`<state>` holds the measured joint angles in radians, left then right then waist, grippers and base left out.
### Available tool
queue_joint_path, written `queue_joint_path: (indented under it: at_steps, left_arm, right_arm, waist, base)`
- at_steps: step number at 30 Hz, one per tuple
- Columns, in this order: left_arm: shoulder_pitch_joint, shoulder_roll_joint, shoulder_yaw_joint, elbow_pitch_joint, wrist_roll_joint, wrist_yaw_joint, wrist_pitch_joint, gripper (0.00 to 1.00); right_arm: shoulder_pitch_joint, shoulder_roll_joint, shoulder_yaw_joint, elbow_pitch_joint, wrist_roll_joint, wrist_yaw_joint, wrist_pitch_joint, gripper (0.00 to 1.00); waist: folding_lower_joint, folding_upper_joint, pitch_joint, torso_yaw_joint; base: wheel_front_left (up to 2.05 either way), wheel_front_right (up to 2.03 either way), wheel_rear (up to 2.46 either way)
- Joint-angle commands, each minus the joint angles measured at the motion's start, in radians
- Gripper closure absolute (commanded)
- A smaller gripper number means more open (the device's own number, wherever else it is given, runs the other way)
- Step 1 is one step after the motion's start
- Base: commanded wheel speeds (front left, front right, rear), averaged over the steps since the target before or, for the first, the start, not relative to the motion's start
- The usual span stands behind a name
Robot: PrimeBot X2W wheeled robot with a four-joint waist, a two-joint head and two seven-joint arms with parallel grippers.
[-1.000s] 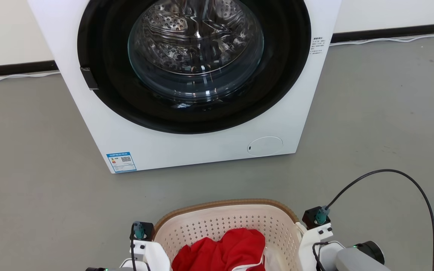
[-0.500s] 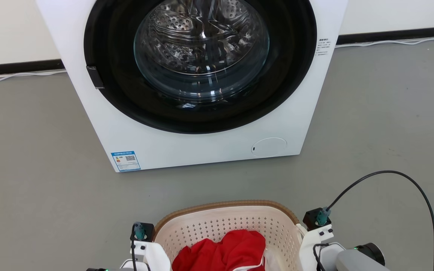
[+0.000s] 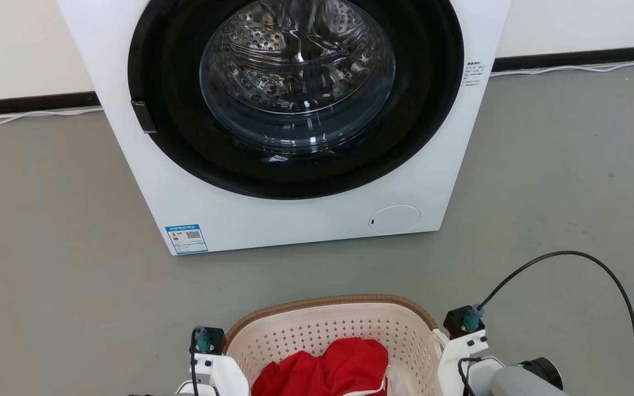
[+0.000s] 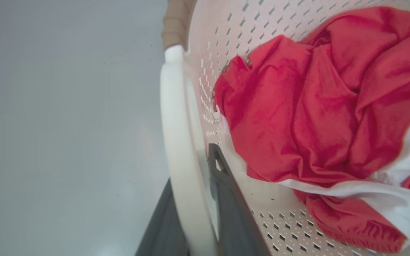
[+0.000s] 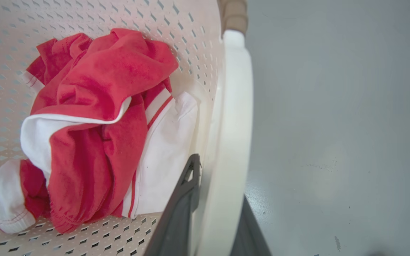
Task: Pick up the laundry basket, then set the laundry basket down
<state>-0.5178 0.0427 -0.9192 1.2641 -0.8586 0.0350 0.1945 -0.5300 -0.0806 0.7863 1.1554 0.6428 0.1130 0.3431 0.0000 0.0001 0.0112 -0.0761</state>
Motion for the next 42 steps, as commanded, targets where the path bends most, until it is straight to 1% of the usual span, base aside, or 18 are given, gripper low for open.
queue_joint_path:
  at_steps: [1,23,42]
  left_arm:
    - [-0.023,0.008,0.008,-0.019,0.001,0.001,-0.013,1.0]
    - [-0.022,0.008,-0.027,-0.022,-0.035,0.003,-0.015,1.0]
    - [-0.03,0.008,-0.05,-0.009,-0.053,0.003,-0.018,1.0]
  right_arm:
    - [-0.015,0.03,0.027,-0.024,0.0,0.018,-0.018,1.0]
    - [-0.024,0.03,0.054,-0.015,0.024,0.018,-0.022,1.0]
    - [-0.027,0.03,0.074,-0.016,0.046,0.018,-0.028,1.0]
  waist:
    - [0.0,-0.0001,0.0,0.0]
    - [0.0,-0.0001,-0.007,0.024]
    - [0.0,-0.0001,-0.005,0.022]
  base:
    - [0.0,0.0,0.0]
    - [0.0,0.0,0.0]
    - [0.0,0.0,0.0]
